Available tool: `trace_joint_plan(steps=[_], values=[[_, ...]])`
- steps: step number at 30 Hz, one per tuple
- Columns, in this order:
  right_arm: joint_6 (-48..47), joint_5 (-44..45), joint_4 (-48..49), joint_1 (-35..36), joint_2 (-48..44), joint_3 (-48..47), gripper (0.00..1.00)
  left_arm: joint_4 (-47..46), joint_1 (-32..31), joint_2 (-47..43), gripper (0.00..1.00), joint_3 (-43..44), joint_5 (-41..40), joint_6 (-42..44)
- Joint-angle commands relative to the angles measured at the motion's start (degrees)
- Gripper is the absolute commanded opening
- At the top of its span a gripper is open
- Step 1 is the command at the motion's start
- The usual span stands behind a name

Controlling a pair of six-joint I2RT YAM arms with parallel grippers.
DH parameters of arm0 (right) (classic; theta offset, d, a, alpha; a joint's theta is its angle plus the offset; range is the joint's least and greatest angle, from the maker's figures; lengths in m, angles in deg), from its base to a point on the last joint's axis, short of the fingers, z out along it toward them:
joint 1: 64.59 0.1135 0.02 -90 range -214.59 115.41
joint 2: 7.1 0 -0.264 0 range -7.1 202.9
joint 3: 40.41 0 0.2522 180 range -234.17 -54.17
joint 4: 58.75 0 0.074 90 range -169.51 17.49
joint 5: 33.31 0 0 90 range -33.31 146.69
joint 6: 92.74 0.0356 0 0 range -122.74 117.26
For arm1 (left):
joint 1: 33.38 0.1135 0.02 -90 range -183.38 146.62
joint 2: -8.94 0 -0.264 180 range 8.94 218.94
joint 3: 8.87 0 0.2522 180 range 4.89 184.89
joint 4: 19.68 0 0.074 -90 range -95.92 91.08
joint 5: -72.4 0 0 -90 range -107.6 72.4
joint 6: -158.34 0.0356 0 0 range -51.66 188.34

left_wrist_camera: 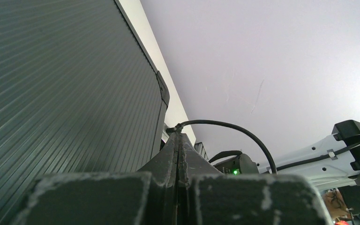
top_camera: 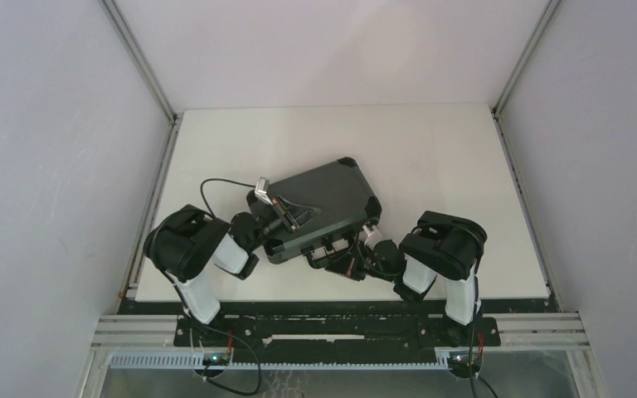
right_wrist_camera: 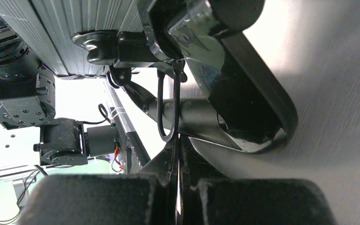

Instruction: Pack up texas hold em set

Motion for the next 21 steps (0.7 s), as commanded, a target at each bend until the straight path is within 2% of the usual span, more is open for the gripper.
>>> trace_joint_plan(steps=[1, 6, 10, 13, 21], values=[[-0.8, 3.8, 3.0, -1.6, -0.9, -3.0, 0.0, 9.9, -0.4, 6.6, 0.0, -9.6, 6.3, 4.2], [-7.3, 2.8, -9.3, -6.0, -6.2, -9.6, 0.0, 10.0, -0.2, 6.3, 0.0, -10.0, 6.5, 4.4], [-10.4, -1.1, -12.4, -9.5, -8.4, -14.6, 0.0, 10.0, 0.0, 6.3, 0.0, -10.4, 6.5, 4.6], [-13.4, -2.2, -19.8, -11.2, -10.4, -18.7, 0.0, 10.0, 0.0, 6.4, 0.0, -10.4, 6.5, 4.6], [-14.8, -6.3, -21.7, -12.9, -10.0, -23.6, 0.0, 10.0, 2.0, 7.6, 0.0, -10.0, 6.8, 4.6]])
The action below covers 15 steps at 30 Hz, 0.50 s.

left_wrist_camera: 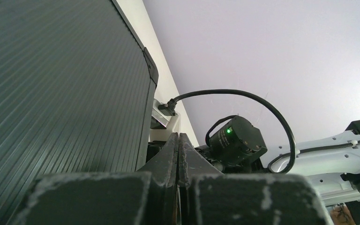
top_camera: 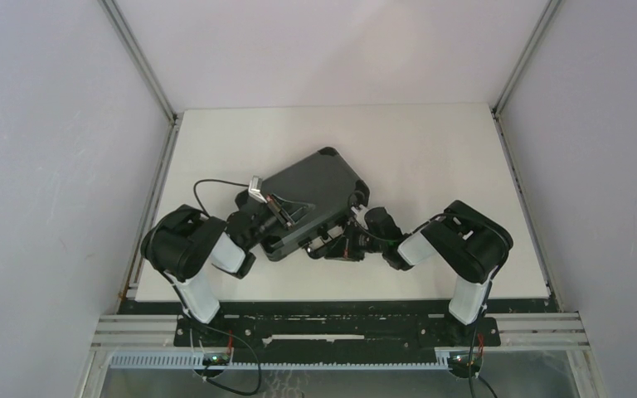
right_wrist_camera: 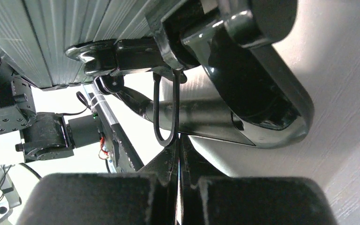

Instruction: Pack up texas hold em set

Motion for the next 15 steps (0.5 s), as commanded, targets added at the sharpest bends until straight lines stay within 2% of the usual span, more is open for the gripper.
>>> trace_joint_plan(steps=[1, 15], values=[[-2.7, 9.2, 11.7, -3.2, -2.7, -9.0, 0.0, 10.0, -0.4, 8.0, 0.0, -9.6, 7.7, 4.4], [-7.6, 6.3, 6.4, -3.6, -6.0, -13.6, 0.0, 10.0, 0.0, 9.2, 0.0, -9.2, 7.8, 4.3]])
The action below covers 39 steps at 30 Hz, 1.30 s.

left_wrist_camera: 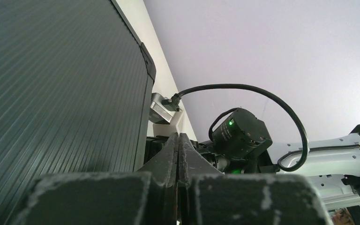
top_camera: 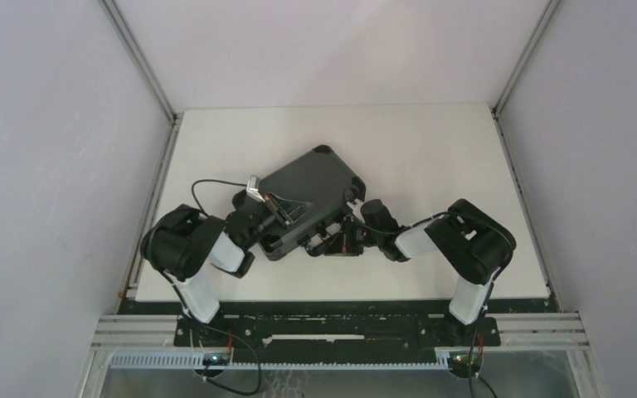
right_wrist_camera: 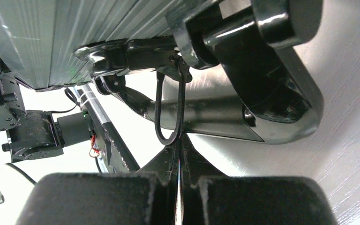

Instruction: Pack up texas hold em set

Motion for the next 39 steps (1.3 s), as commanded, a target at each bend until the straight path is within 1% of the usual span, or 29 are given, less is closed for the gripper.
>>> trace_joint_plan(steps=[1, 9, 12, 15, 20, 24, 27, 29, 31, 34, 35, 37, 39], values=[[-2.1, 7.5, 16.4, -2.7, -5.3, -8.2, 0.0, 10.0, -1.1, 9.2, 0.0, -9.2, 7.9, 4.5], [-5.3, 7.3, 13.8, -2.9, -3.6, -11.5, 0.0, 10.0, -1.0, 9.4, 0.0, -9.2, 7.9, 4.5], [-5.3, 6.0, 13.7, -3.3, -1.8, -13.8, 0.0, 10.0, -0.8, 9.4, 0.0, -9.3, 7.9, 4.7], [-5.7, 5.4, 12.9, -3.4, -1.8, -14.7, 0.0, 10.0, -0.6, 9.6, 0.0, -9.4, 8.0, 4.8], [-7.3, 4.8, 10.6, -3.4, -6.2, -13.7, 0.0, 10.0, -0.6, 9.4, 0.0, -9.4, 8.0, 4.8], [-9.4, 4.9, 7.9, -2.9, -13.2, -11.9, 0.0, 9.9, -0.6, 8.8, 0.0, -9.5, 8.0, 4.8], [-12.8, 6.2, 3.0, -1.9, -19.1, -11.2, 0.0, 9.9, -0.6, 8.3, 0.0, -9.7, 7.9, 4.8], [-16.7, 9.3, -2.0, -0.2, -21.5, -11.3, 0.0, 9.9, -0.6, 8.0, 0.0, -9.7, 7.9, 4.8], [-21.6, 14.8, -8.8, 2.2, -22.8, -11.9, 0.0, 9.9, -0.6, 7.7, 0.0, -9.7, 7.8, 4.8], [-27.3, 24.1, -18.3, 6.8, -22.0, -13.9, 0.0, 10.0, -0.6, 7.4, 0.0, -9.8, 7.7, 4.7], [-28.6, 28.5, -20.8, 8.5, -21.3, -14.4, 0.0, 10.0, -0.6, 7.4, 0.0, -9.8, 7.7, 4.7], [-29.9, 34.4, -24.3, 11.2, -19.3, -15.1, 0.0, 10.0, -0.6, 7.3, 0.0, -9.8, 7.7, 4.7], [-29.5, 38.0, -26.2, 12.7, -17.4, -15.1, 0.0, 10.0, -0.6, 7.2, 0.0, -9.9, 7.7, 4.7]])
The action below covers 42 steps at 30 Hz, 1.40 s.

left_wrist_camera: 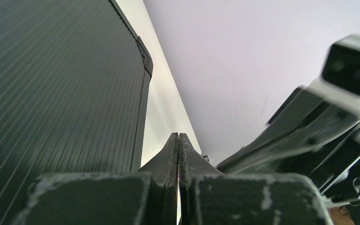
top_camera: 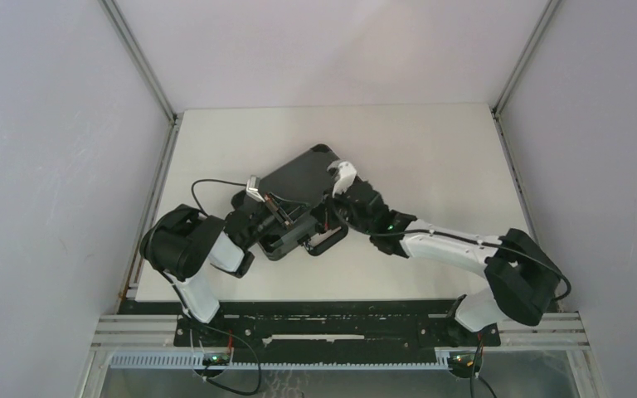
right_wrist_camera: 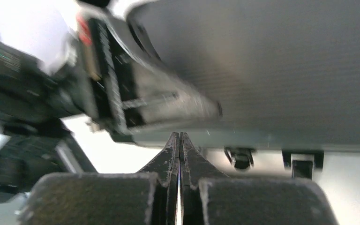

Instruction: Pack up texas hold em set

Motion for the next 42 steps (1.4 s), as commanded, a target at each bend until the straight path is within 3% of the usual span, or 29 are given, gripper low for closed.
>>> trace_joint_plan(steps=[1, 5, 19, 34, 42], values=[[-4.8, 15.0, -11.7, 3.5, 4.2, -0.8, 0.0, 10.0, -1.0, 7.2, 0.0, -9.9, 6.9, 4.8], [-4.4, 17.7, -12.0, 4.7, 7.0, -0.7, 0.0, 10.1, -1.0, 7.3, 0.0, -10.0, 6.8, 4.9], [-2.0, 14.8, -8.8, 3.4, 16.1, -0.7, 0.0, 10.1, -1.0, 7.8, 0.0, -9.9, 7.0, 4.9], [-3.4, 14.7, -12.2, 4.0, 5.6, -0.8, 0.0, 10.0, -1.0, 8.0, 0.0, -9.7, 7.0, 4.8], [-1.1, 12.4, -9.2, 4.2, 9.6, 0.7, 0.0, 9.9, -1.0, 7.9, 0.0, -9.9, 6.9, 4.8]])
